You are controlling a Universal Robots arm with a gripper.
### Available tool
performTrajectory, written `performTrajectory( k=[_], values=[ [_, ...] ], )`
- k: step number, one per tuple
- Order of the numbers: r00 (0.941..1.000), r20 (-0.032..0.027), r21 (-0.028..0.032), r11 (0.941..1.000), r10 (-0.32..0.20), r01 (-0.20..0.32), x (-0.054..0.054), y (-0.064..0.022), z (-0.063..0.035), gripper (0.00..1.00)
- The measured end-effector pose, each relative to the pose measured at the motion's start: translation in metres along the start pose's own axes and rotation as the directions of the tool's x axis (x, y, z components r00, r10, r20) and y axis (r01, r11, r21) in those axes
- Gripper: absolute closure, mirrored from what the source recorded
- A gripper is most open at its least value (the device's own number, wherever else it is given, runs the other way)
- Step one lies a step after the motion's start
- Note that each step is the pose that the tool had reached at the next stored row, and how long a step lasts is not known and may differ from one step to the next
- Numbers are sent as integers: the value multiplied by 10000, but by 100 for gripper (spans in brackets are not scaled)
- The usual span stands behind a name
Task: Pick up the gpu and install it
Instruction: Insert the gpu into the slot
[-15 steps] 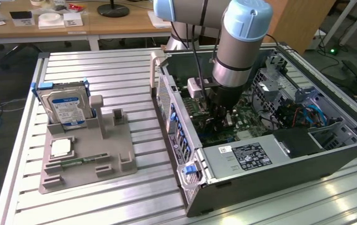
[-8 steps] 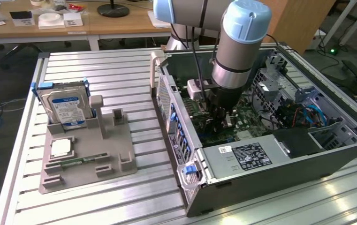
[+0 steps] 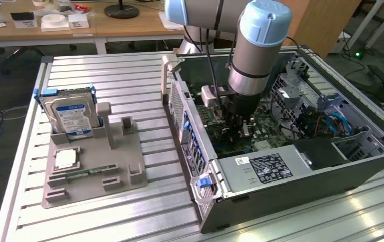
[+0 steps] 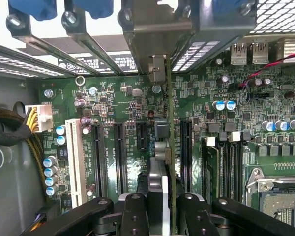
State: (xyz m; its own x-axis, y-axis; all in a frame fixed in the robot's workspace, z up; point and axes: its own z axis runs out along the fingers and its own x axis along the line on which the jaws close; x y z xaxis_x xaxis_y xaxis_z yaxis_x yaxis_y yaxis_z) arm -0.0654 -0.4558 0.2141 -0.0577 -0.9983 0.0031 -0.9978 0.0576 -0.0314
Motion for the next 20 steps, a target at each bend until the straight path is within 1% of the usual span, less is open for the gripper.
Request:
performTrajectory(
  k=[6,7,8,9,10,11,12,13,15,20],
  values=[
    [10000,0,0,10000,-1,1,0,0,0,72],
    [10000,52,19,10000,2,-2,-6,-1,15,71],
    [10000,29,11,10000,2,-2,-5,-1,9,71],
    [10000,20,10,10000,1,-1,-3,-1,4,66],
    [10000,5,4,10000,1,-1,-1,0,-4,66],
    [10000,2,3,10000,0,0,-1,0,-6,59],
    [10000,9,6,10000,1,-1,-1,0,-5,59],
    [10000,-1,3,10000,0,0,0,0,-12,59],
    [10000,2,6,10000,0,0,0,-1,-28,59],
    [10000,1,13,10000,-1,1,0,-5,-145,59]
  ],
)
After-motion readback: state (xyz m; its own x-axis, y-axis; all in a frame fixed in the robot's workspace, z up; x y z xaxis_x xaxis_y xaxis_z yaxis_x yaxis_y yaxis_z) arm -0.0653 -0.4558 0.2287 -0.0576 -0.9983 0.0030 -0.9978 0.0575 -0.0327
